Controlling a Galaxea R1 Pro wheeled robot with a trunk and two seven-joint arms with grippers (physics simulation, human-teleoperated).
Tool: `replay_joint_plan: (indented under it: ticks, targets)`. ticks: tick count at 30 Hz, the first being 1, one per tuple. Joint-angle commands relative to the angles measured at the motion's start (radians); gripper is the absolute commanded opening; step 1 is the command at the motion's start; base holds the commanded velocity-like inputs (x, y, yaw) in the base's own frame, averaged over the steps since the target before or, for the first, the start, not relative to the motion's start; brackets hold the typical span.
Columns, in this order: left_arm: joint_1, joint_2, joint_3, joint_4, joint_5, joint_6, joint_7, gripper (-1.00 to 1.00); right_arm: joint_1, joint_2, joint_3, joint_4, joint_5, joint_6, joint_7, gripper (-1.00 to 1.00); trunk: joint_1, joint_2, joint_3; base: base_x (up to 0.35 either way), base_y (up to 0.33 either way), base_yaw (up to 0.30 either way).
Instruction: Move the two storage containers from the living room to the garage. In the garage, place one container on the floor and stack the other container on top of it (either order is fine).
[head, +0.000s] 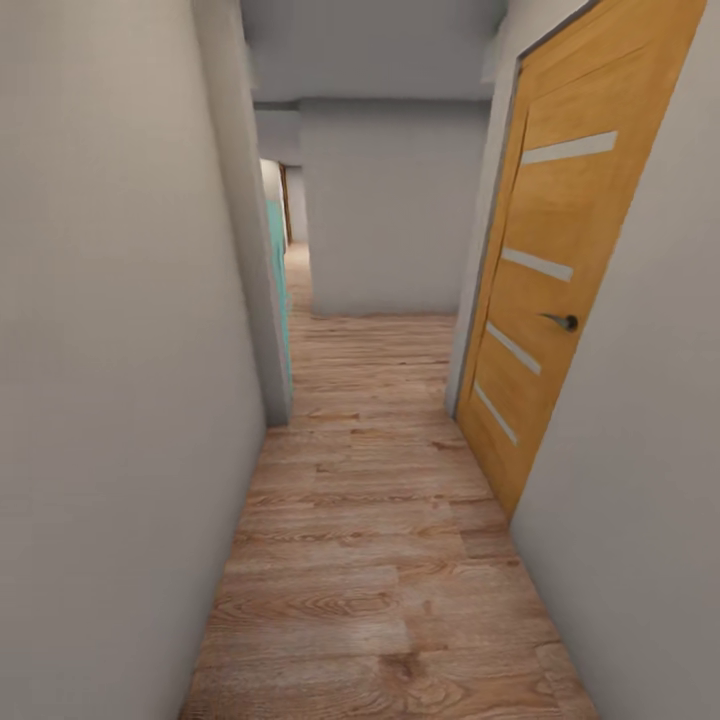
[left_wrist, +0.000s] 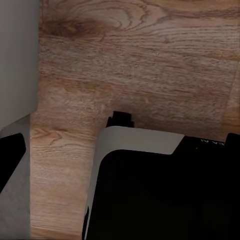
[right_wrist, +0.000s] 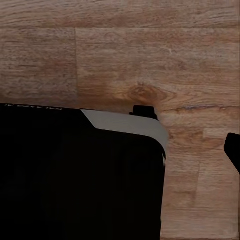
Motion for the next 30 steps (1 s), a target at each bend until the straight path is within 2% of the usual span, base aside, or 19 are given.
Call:
replay_joint_plan:
  ticks: [1,18,30]
  targets:
    - [-0.001,0.000,0.000,0.000,0.008,0.004,0.001,1.00,-0.001,0.000,0.008,0.003,-0.011,-0.006,0.002,1.00,0.000,-0.001,-0.001,0.000,0.000,0.210]
    - [-0.001,-0.001,0.000,0.000,0.006,0.004,0.001,1.00,-0.001,-0.002,0.008,0.003,-0.016,-0.003,0.002,1.00,0.000,-0.001,0.003,0.010,0.000,0.022]
    - [-0.001,-0.001,0.000,0.000,0.004,0.004,0.000,1.00,-0.001,-0.001,0.008,0.003,-0.012,-0.004,0.003,1.00,0.000,-0.001,0.003,0.283,0.000,0.000]
